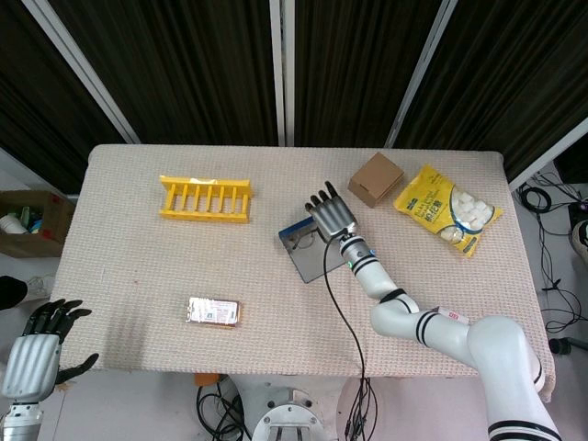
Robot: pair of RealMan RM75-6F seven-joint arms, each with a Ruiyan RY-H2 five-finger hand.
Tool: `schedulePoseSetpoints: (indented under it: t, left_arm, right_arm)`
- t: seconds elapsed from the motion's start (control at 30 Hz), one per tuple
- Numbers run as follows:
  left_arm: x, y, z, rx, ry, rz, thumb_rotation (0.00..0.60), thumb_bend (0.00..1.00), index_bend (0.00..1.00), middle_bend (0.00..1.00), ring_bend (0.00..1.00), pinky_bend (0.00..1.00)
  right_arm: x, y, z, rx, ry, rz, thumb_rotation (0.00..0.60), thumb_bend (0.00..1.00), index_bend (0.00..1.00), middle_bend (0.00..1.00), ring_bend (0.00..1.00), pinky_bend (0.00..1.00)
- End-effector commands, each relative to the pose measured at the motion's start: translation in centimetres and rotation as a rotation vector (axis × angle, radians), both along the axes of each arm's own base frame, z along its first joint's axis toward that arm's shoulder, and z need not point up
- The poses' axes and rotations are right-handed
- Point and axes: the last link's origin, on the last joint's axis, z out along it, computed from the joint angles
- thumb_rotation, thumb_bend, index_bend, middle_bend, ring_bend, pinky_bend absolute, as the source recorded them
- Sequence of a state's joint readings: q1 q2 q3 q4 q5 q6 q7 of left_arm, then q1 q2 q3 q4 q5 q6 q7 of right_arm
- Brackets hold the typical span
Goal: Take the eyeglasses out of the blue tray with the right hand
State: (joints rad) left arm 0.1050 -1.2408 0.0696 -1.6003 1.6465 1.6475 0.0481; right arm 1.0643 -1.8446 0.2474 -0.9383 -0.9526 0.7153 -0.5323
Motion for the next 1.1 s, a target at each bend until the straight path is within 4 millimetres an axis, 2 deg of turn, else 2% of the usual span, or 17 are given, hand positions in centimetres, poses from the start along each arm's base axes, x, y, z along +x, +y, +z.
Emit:
schedulePoseSetpoints:
  t: [0.03, 0.33, 1.1]
  left_arm:
    - [-0.1, -0.1, 0.0, 0.001, 0.000, 0.008, 0.600, 0.10, 0.30, 0.20, 0.12, 0.14]
    - [-0.7, -0.2, 0.2, 0.009, -0.004, 0.035, 0.600, 0.10, 0.30, 0.20, 0.12, 0.14]
    - [-1.2, -0.4, 0.1, 0.008, -0.007, 0.044, 0.600, 0.10, 0.30, 0.20, 0.12, 0.14]
  right_arm:
    - [0.4, -0.3, -0.8, 0.012, 0.006, -0.009, 0.600, 0.43, 0.33, 0.23, 0.13, 0.03]
    - [0.9, -0.9, -1.7, 0.020, 0.011, -0.006, 0.600, 0.43, 0.38, 0.24, 0.13, 0.03]
    - [0.9, -1.0, -1.7, -0.003, 0.012, 0.011, 0.600, 0.44, 0.52, 0.31, 0.13, 0.04]
